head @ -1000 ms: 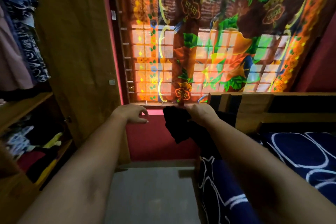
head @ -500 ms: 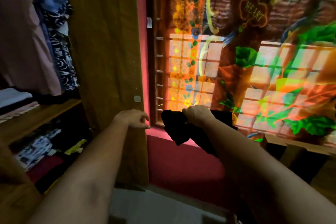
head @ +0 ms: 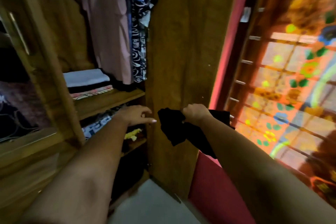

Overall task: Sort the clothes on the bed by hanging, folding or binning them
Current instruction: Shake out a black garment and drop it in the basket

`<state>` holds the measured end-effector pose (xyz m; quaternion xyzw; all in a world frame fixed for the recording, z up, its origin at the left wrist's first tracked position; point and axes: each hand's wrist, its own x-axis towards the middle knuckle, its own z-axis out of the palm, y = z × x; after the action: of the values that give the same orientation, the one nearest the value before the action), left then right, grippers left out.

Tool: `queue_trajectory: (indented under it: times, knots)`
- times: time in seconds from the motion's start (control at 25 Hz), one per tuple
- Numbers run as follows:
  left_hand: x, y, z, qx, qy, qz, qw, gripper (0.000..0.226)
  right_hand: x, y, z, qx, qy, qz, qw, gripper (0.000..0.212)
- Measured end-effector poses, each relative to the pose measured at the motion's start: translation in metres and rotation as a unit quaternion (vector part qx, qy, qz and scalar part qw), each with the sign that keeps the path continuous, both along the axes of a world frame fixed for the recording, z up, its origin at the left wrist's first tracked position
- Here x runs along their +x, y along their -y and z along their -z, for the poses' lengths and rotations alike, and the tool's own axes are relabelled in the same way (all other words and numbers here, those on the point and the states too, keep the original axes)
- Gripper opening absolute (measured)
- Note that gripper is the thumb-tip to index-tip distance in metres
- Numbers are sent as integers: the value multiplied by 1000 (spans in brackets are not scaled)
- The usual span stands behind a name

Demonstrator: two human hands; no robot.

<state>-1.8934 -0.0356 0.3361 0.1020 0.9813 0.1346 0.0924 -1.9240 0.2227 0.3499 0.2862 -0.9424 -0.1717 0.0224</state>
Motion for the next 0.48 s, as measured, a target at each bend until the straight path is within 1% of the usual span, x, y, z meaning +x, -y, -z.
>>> queue_trajectory:
  times: [0.08, 0.16, 0.24, 0.32, 0.4, 0.48]
  knots:
    - [-18, 18, 8, 44, -64, -30, 997, 95, -37, 37, 7, -3, 8, -21, 1000, 25]
    - [-42, 32, 15, 23, -104, -11, 994, 107, -74, 80, 14, -7, 20, -34, 999, 28]
    - [-66, 48, 19, -15, -120, 11, 993, 114, -106, 123, 13, -7, 41, -54, 998, 33]
    - [-90, 69, 20, -29, -117, -2, 993, 116, -131, 163, 4, -9, 54, -90, 994, 37]
    - [-113, 99, 21, -19, -107, -42, 993, 113, -151, 198, -5, -4, 61, -124, 990, 35]
    - [-132, 131, 17, 3, -87, -73, 994, 111, -168, 230, -14, -20, 61, -152, 986, 35]
